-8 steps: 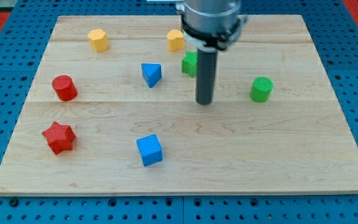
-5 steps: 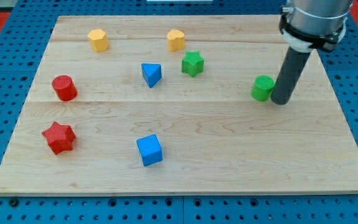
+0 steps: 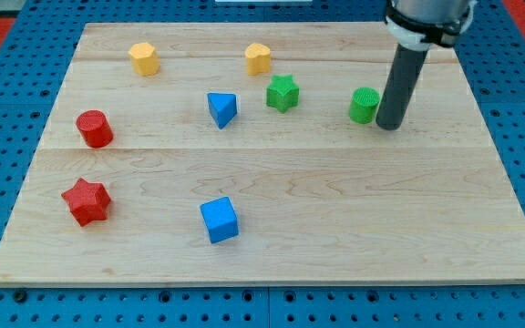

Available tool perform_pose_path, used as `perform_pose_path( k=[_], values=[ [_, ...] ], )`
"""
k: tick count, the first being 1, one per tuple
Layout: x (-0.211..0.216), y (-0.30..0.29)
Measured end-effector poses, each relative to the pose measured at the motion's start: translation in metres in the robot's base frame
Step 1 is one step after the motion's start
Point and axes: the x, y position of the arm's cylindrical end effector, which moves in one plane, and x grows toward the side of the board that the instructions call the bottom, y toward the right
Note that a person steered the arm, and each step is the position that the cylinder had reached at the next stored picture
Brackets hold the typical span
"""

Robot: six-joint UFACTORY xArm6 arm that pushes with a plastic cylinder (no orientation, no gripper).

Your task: Drag the green circle towards the top

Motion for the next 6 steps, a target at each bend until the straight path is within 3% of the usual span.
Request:
perform_pose_path(
  k=[1,3,6],
  values=[
    [-0.002,-0.033],
    [-0.065,-0.015],
    [-0.091,0.015]
  ],
)
